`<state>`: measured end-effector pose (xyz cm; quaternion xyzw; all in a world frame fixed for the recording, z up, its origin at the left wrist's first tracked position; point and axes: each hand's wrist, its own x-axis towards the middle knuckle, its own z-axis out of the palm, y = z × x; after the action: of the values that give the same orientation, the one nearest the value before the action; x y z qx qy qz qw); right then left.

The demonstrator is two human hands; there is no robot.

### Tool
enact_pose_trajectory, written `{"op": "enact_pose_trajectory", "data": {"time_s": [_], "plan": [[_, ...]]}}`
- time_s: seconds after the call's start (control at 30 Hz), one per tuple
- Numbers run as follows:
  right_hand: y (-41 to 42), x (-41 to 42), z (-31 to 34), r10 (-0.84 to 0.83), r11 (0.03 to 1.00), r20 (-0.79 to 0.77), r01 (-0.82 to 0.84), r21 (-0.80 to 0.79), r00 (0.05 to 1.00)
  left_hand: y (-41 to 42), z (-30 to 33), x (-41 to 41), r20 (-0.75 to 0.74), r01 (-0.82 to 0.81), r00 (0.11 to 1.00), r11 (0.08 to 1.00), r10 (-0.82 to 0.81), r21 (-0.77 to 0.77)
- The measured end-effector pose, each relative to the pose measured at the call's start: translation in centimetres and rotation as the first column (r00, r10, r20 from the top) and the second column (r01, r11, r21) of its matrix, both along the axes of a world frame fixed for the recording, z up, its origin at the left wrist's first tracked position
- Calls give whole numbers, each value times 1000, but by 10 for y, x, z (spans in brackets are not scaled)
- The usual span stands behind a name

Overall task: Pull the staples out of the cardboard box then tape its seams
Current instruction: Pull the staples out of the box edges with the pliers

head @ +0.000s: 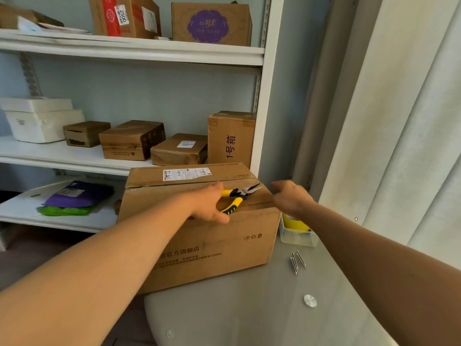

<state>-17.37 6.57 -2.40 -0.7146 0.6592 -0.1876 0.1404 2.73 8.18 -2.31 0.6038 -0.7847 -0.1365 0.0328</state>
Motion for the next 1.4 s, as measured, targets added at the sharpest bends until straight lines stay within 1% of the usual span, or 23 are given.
{"op": "enact_pose_trajectory", "data": {"time_s": [0.03,0.07,0.1,0.17,0.23,0.3,0.37,0.4,0.5,0.57,0.73,0.83,0.93,1.0,1.03,1.1,1.23,1.33,1.4], "plan": [[2,1,-6,51,995,-31,-48,84,998,1,2,1,24,12,1000,1000,-12,8],[4,2,-10,82,990,-97,-69,124,992,1,4,3,43,18,999,1000,-18,10],[5,2,-13,105,991,-189,-86,106,976,0,5,4,52,19,998,1000,-19,7],[8,4,-9,129,991,-361,-130,22,924,0,6,4,38,13,999,1000,-13,-16],[14,8,4,154,985,-439,-171,2,885,0,10,3,26,2,1000,999,-1,-39],[20,10,16,203,977,-496,-210,43,844,-1,10,2,24,8,1000,999,-8,-35],[23,8,24,248,968,-518,-232,98,819,-1,7,2,10,25,1000,1000,-25,-8],[25,5,25,265,964,-518,-243,111,813,-1,5,2,2,34,999,999,-34,0],[32,-6,14,299,954,-441,-268,134,846,0,2,1,-36,65,997,998,-65,4],[34,-8,-1,290,957,-430,-272,105,855,-3,4,2,-46,84,995,996,-83,18],[32,-8,-9,224,974,-335,-223,44,915,-10,6,6,-2,106,994,991,-106,77],[30,-11,-4,206,978,-287,-210,20,935,-7,10,7,59,154,986,988,-155,27],[30,-15,-7,202,979,-162,-193,72,966,-1,14,16,84,193,978,981,-193,4],[32,-14,-13,226,970,-50,-220,101,973,4,13,24,82,209,974,977,-211,27],[34,-12,-15,245,965,-25,-241,106,969,6,12,26,93,216,971,976,-219,34],[37,-10,-19,266,960,-48,-260,107,963,11,11,26,115,225,967,974,-227,35],[36,-10,-17,245,968,-180,-231,94,953,14,11,18,178,226,959,974,-218,-23],[34,-10,-14,244,969,-235,-225,106,941,11,14,14,255,233,947,964,-195,-130],[32,-10,-13,241,970,-243,-224,97,940,7,17,13,315,265,929,942,-194,-204]]}}
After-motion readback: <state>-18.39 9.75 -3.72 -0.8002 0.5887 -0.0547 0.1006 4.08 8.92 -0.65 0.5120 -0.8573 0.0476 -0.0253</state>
